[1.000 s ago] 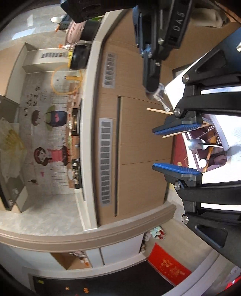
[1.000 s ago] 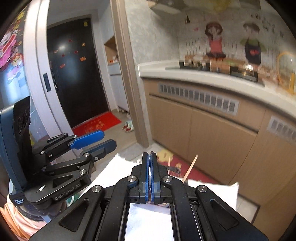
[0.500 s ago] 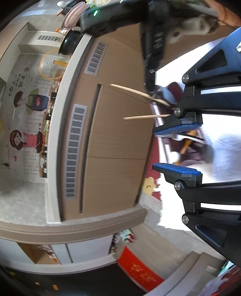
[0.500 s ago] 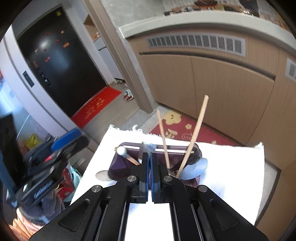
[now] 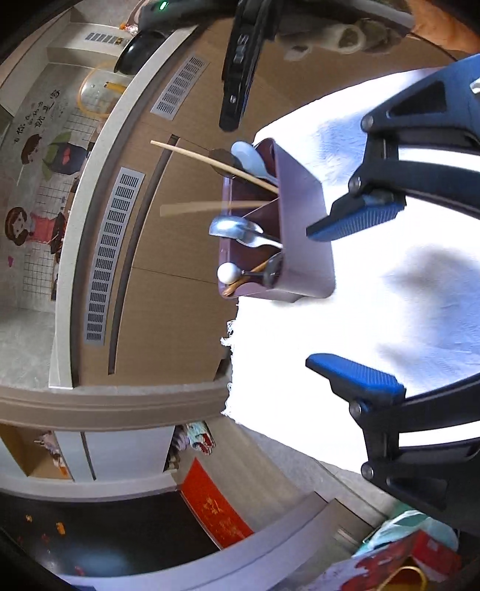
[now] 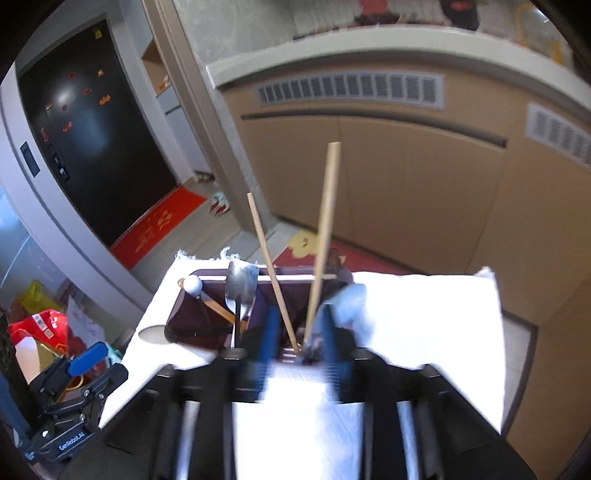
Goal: Organize utensils
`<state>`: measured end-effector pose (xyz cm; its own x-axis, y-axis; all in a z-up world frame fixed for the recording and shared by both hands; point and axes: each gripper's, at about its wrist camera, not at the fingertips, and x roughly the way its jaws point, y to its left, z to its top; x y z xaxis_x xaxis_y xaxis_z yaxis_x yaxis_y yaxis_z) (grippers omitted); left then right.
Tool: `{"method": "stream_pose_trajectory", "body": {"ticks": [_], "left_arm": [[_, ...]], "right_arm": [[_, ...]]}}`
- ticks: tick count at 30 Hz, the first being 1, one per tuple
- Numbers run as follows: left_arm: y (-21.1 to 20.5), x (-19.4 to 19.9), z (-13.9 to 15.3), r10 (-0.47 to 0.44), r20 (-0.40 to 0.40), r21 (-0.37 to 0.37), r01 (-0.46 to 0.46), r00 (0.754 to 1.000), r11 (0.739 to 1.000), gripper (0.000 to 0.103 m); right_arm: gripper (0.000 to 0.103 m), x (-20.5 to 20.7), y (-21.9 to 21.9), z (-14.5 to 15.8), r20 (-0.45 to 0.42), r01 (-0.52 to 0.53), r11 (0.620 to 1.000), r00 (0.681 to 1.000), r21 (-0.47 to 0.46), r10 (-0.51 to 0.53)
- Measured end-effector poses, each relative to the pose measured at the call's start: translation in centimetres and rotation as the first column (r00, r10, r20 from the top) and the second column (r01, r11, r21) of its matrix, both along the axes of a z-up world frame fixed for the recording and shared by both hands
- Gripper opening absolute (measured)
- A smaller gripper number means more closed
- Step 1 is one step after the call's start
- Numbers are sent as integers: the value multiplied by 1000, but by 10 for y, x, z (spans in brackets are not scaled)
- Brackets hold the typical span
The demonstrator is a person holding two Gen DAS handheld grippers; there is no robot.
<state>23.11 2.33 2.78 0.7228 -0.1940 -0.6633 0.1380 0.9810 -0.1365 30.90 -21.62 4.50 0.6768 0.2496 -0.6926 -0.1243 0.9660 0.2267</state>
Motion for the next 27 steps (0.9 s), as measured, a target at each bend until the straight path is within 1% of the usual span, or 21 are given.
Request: {"method": "stream_pose_trajectory", "body": {"ticks": [1,2,3,5,7,9,11,12,14,17,21,24,25,27], "left_arm": [[-1,-10,1,8,13,2,-8,1000,1000,67],[-1,-15,1,13,22,3,-13,1000,1000,71],[-2,-23,1,16,34,4,-16,999,1000,73],[-3,-37,2,19,60,7,-20,998,1000,82],[-6,-56,1,35,104,14,-37,994,999,86],[-9,-74,-2,48,151,26,-52,987,998,92],[-12,-92,-3,52,195,38,-61,979,997,101],[-14,-101,-5,55,212,45,-66,976,997,103],[-16,-115,-8,52,219,62,-68,974,996,103],[-20,-132,-13,62,196,93,-82,979,992,103],[-17,-158,-16,98,260,103,-129,961,986,103],[-18,-173,-20,121,296,121,-163,947,979,103],[-19,-176,-21,117,300,128,-162,947,978,103],[-22,-178,-22,92,291,136,-136,952,981,103]], "right_arm": [[57,-15,-1,2,28,12,1000,1000,1,-12],[59,-29,-2,5,55,20,1000,998,-1,-20],[60,-44,-2,5,82,30,1000,996,-10,-29],[63,-71,-1,6,130,49,998,991,-39,-43],[78,-101,4,3,180,70,995,982,-74,-55],[85,-131,9,-2,229,89,990,971,-107,-63],[88,-155,16,-10,261,96,985,964,-142,-57],[90,-169,20,-15,278,103,982,959,-161,-55],[93,-189,23,-21,300,122,975,952,-184,-62],[94,-219,25,-32,319,169,966,943,-195,-100],[95,-249,21,-35,326,206,965,934,-164,-144],[99,-268,25,-37,354,230,958,922,-173,-157],[100,-272,27,-38,361,235,955,919,-181,-157],[100,-277,31,-39,365,245,949,917,-196,-161]]}}
